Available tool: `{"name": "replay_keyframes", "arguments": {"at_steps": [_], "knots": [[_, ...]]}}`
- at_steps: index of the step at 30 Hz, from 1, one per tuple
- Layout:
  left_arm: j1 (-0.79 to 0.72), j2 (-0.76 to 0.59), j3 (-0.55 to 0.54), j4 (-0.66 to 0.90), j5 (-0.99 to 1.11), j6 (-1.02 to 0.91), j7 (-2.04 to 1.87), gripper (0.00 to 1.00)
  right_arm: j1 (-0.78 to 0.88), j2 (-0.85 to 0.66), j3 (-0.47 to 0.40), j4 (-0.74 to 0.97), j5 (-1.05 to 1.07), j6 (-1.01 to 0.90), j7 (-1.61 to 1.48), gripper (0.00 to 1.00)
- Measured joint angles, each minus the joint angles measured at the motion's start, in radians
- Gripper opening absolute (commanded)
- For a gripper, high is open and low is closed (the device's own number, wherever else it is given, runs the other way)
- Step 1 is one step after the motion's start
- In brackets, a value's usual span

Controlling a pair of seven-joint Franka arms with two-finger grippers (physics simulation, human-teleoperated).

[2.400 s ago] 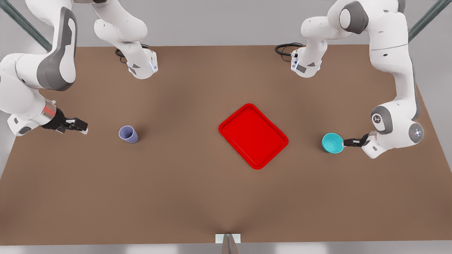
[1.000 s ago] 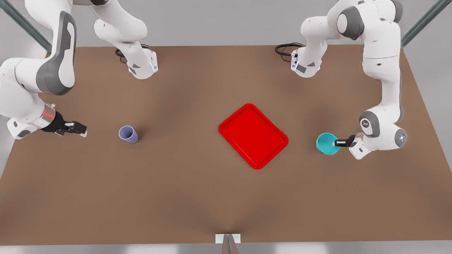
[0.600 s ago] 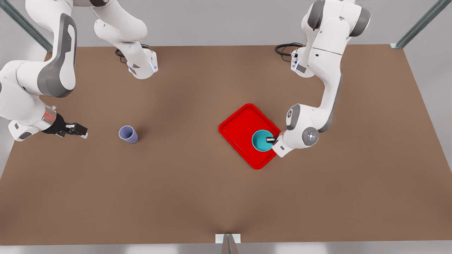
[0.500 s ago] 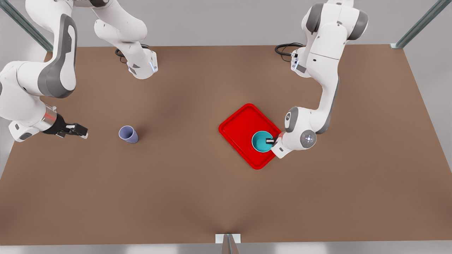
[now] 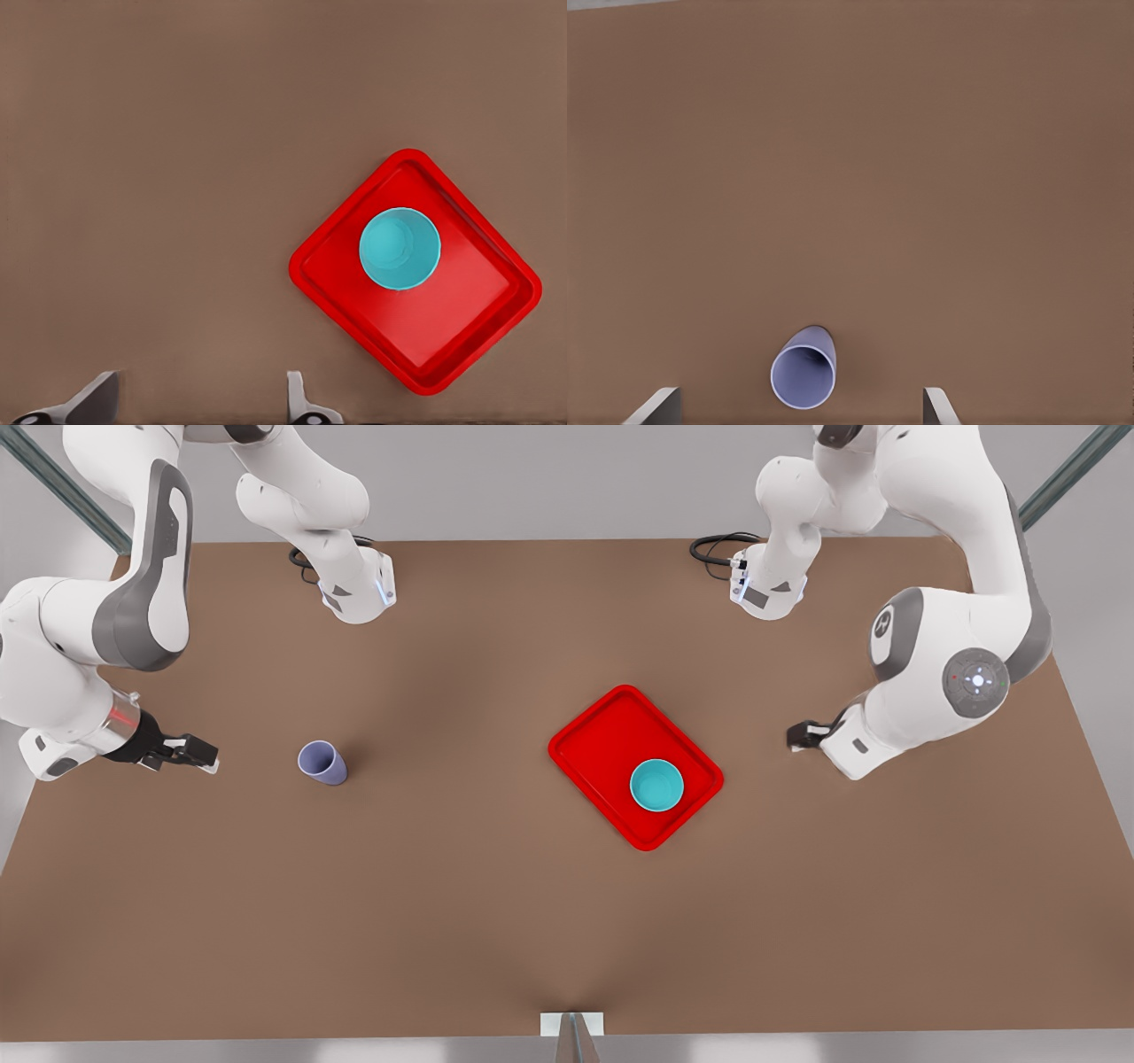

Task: Place the bowl on the tray with the left arm and the cup on the tray with the right arm

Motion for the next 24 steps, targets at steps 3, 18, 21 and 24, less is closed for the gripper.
{"name": "replay_keyframes", "arguments": {"at_steps": [3, 18, 21, 24], "knots": [[0.000, -0.006, -0.004, 0.023, 0.061, -0.020, 0.005, 1.00, 0.001, 0.001, 0.000, 0.001, 0.000, 0.001, 0.000, 1.00], [-0.001, 0.005, 0.004, 0.044, 0.106, -0.054, -0.008, 1.00, 0.015, -0.115, 0.050, -0.657, -0.009, 0.421, 0.005, 1.00], [0.000, 0.004, 0.004, 0.043, 0.106, -0.054, -0.008, 1.00, 0.053, -0.099, 0.048, -0.759, -0.008, 0.538, 0.006, 1.00], [0.000, 0.007, 0.004, 0.042, 0.106, -0.054, -0.007, 1.00, 0.041, -0.063, 0.026, -0.752, -0.006, 0.543, 0.006, 1.00]]}}
